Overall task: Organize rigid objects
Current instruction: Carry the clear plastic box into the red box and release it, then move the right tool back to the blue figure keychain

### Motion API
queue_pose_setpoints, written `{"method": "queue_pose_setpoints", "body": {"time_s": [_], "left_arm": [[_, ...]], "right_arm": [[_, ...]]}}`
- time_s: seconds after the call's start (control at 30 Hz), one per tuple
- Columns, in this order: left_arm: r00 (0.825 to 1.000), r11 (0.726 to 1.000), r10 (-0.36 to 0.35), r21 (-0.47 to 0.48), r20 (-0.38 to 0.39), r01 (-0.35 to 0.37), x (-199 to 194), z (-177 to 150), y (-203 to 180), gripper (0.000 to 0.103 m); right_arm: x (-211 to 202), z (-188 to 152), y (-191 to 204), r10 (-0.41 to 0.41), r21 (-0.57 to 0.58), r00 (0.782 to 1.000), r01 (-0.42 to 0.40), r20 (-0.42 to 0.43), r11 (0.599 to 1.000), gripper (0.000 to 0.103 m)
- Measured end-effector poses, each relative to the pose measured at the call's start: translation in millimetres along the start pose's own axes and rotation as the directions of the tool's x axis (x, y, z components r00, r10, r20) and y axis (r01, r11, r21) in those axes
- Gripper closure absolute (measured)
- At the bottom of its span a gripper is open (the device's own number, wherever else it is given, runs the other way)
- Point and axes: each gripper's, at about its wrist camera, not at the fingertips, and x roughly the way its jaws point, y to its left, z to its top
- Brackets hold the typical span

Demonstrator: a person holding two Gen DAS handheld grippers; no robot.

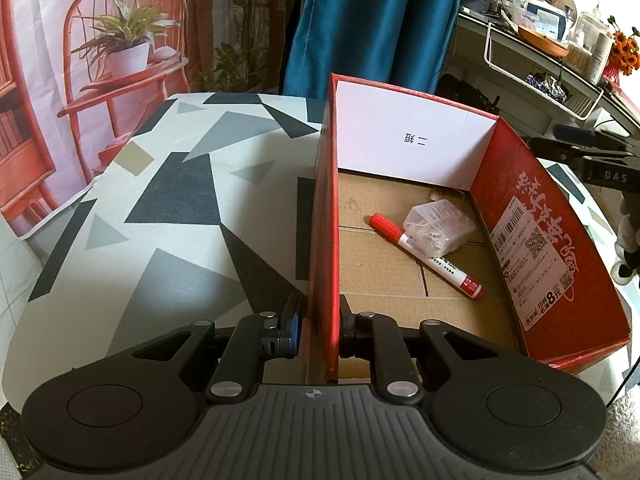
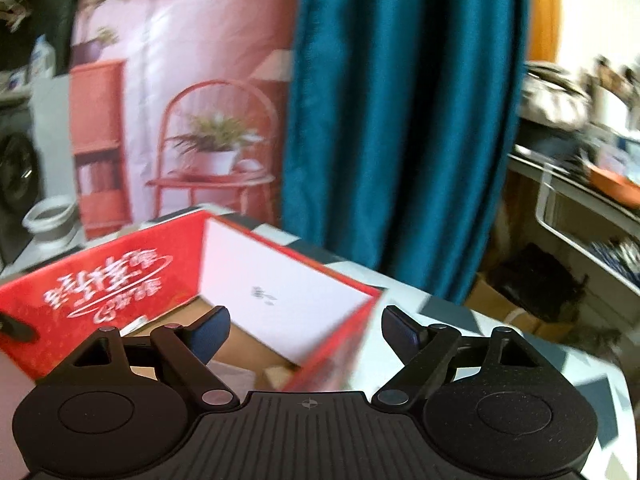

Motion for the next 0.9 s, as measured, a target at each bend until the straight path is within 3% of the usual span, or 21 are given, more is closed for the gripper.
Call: {"method": "queue_pose_setpoints", "body": {"time_s": [0.3,0.5,0.7,0.9], "left_arm": [[1.000,1.000,0.000,0.000,0.000,0.000,0.2,0.0,-0.1,0.085],[1.000,1.000,0.000,-0.004,-0.001,0.000,0.0,-0.4,0.7,0.085],[1.000,1.000,0.003,0.002,-0.005,-0.003,0.1,0.1,0.4,0.085],[1.000,1.000,0.003,0.000,-0.004,-0.003,0.2,0.2,0.7,0.085]], "right_arm": [[-11.8,-46.7,-60.9,-0.170,0.187,0.984,0.176,-0.050,0.967,0.023],[-6.0,-90.9,-70.5,-0.222,0.176,0.962,0.249,-0.157,0.953,0.023],[9.4,-113.3,-60.7,-0.195,0.200,0.957,0.239,-0.215,0.950,0.028],[21.2,-110.2,-42.8,-0.153,0.153,0.963,0.189,-0.221,0.970,0.036]]}}
